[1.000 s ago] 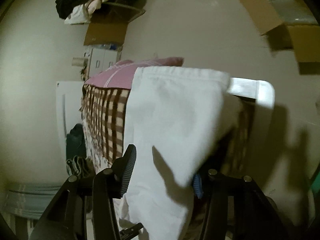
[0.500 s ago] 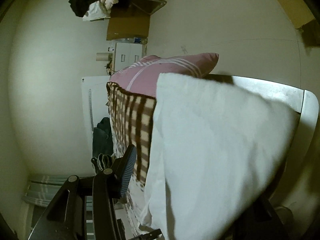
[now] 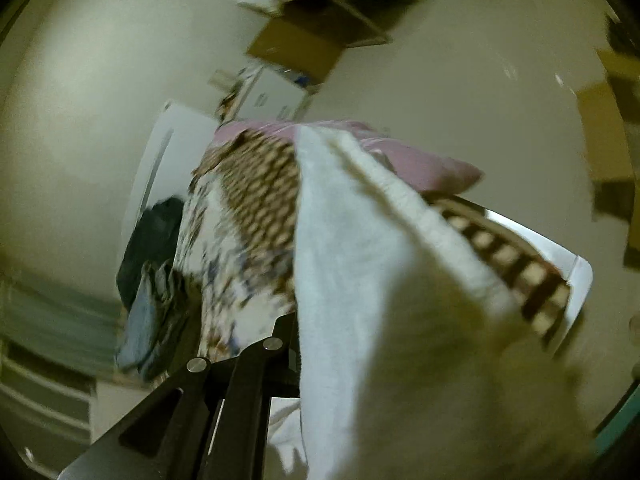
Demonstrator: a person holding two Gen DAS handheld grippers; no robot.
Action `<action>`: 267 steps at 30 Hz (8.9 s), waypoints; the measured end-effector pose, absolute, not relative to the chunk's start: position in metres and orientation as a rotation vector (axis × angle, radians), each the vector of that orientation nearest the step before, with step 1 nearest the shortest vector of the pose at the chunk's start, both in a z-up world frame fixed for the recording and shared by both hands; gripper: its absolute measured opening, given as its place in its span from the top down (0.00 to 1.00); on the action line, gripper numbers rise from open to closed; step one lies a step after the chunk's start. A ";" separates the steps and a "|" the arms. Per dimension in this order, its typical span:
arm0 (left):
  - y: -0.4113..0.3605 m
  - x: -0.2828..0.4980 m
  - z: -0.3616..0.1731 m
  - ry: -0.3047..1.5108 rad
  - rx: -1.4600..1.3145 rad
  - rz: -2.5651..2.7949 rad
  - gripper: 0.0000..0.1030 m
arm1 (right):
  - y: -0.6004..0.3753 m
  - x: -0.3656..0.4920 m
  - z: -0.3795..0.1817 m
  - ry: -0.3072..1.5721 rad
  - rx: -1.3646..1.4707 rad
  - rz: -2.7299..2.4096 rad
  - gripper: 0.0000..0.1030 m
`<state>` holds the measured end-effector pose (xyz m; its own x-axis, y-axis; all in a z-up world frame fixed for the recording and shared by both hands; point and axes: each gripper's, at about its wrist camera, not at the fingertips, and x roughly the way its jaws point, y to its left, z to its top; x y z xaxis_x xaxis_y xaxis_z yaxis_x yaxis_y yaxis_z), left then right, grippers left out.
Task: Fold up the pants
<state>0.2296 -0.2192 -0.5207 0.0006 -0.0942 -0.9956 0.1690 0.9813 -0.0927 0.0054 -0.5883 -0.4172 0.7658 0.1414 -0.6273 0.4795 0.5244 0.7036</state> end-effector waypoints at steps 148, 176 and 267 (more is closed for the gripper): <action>0.007 0.153 -0.503 1.380 -0.127 0.129 0.19 | -0.292 0.137 -0.554 1.512 0.499 0.212 0.59; -0.093 0.227 -0.534 1.423 -0.260 -0.178 0.19 | -0.535 0.043 -0.528 1.333 0.875 -0.278 0.23; -0.109 0.196 -0.598 1.557 -0.533 -0.399 0.01 | -0.459 0.001 -0.635 1.034 1.433 0.264 0.29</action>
